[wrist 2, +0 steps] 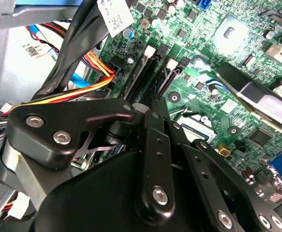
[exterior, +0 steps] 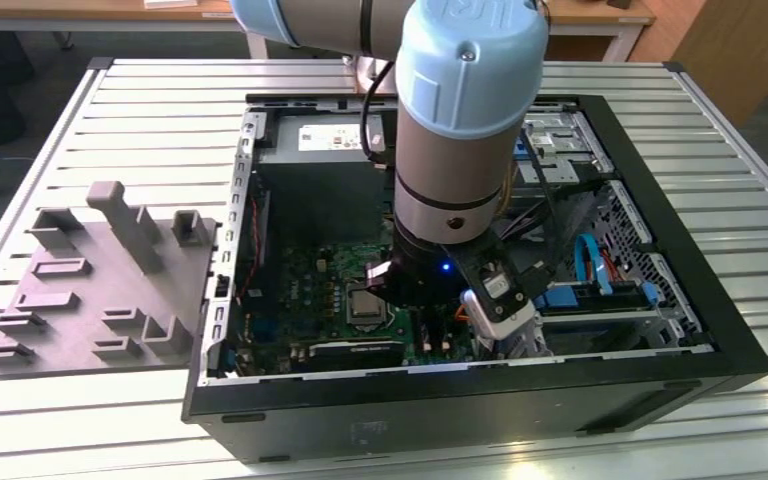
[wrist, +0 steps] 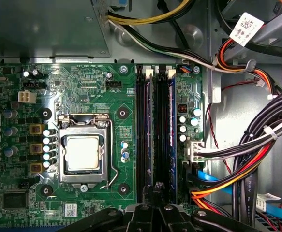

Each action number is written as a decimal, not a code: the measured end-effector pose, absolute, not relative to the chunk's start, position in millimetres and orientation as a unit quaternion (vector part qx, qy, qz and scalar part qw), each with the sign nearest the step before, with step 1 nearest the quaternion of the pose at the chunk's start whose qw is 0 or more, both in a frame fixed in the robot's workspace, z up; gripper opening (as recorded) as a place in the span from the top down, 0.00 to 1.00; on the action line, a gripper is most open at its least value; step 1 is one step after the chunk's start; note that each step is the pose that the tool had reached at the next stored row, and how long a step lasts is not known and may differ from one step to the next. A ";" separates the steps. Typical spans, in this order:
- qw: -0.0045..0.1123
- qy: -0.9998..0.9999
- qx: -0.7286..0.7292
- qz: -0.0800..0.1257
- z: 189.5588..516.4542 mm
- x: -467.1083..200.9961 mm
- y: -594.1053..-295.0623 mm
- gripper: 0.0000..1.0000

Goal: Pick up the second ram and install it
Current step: 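Press down the second ram until it locks into place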

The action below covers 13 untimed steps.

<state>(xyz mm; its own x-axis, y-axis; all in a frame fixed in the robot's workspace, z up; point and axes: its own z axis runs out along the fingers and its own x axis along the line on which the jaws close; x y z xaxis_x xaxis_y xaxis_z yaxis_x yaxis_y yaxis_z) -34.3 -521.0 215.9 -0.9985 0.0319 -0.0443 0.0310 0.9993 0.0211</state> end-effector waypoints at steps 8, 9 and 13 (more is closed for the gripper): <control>0.022 1.000 0.016 0.011 227.8 -34.3 -521.0 0.89; 0.022 1.000 0.016 0.010 230.9 -34.3 -521.0 0.89; 0.022 1.000 0.016 0.010 245.9 -34.3 -521.0 0.89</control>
